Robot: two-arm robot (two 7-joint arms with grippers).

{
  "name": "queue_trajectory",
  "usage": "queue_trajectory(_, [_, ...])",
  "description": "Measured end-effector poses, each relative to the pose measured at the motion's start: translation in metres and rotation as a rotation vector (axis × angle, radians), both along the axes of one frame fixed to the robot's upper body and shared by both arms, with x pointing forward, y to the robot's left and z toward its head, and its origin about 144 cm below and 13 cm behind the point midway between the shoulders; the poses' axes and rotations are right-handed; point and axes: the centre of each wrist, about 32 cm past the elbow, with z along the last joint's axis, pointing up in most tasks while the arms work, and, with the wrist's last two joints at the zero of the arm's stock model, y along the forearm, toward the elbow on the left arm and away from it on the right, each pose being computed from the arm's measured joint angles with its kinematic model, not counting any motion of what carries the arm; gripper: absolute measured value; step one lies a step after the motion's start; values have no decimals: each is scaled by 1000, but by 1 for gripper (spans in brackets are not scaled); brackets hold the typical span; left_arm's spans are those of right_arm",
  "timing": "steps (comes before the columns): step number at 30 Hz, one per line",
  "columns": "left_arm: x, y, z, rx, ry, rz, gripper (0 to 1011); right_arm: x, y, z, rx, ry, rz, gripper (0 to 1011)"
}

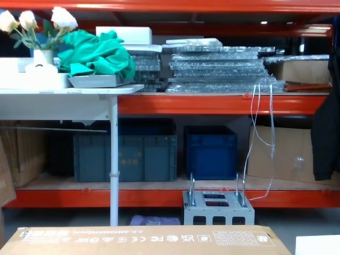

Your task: Use one hand to grasp the basket and place it at the designated location.

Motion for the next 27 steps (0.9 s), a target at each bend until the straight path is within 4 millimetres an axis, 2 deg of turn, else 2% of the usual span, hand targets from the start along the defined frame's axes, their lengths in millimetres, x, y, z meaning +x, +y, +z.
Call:
queue_trajectory(4, [0,0,0,0,0,-1,0,7,-2,-18,22,55,-1,1000])
queue_trajectory(11, [0,0,0,0,0,-1,0,11,-1,-32,29,102,12,1000])
queue_trajectory(27, [0,0,0,0,0,-1,0,12,2,-36,-1,128,17,1000])
